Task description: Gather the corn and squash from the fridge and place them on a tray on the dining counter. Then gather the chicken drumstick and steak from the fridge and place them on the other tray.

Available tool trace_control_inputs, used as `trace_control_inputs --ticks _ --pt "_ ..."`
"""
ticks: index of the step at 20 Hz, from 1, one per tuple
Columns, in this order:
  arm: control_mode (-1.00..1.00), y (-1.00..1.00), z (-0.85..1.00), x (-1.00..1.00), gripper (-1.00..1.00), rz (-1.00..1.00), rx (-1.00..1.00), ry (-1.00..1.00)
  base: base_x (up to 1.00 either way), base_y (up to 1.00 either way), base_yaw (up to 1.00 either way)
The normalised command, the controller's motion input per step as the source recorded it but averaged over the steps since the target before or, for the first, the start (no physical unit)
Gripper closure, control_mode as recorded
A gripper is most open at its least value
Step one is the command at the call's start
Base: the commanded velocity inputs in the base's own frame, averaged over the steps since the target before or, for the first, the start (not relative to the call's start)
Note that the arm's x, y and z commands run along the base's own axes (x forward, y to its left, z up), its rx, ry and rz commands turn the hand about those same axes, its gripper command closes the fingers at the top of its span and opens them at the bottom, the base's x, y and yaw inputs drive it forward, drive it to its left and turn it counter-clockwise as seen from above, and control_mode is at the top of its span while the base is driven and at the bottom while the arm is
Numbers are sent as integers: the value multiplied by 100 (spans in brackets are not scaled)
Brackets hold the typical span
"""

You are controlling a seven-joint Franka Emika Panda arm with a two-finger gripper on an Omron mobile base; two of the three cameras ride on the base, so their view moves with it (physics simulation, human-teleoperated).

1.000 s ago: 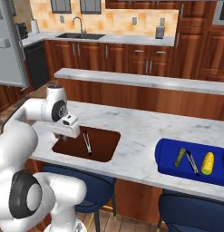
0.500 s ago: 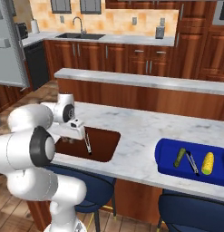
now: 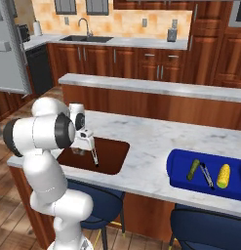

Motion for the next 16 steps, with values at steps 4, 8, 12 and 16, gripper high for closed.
trace_control_inputs --ticks 4,8,12,16 --pt "-100 26 -44 34 100 -2 0 6 0 0 0" --pt "-100 30 -43 6 -100 -3 0 1 0 0 0" --pt "-100 0 -33 -18 -100 0 0 -14 0 0 0" --pt "-100 0 -12 -58 -100 0 -4 -34 0 0 0"
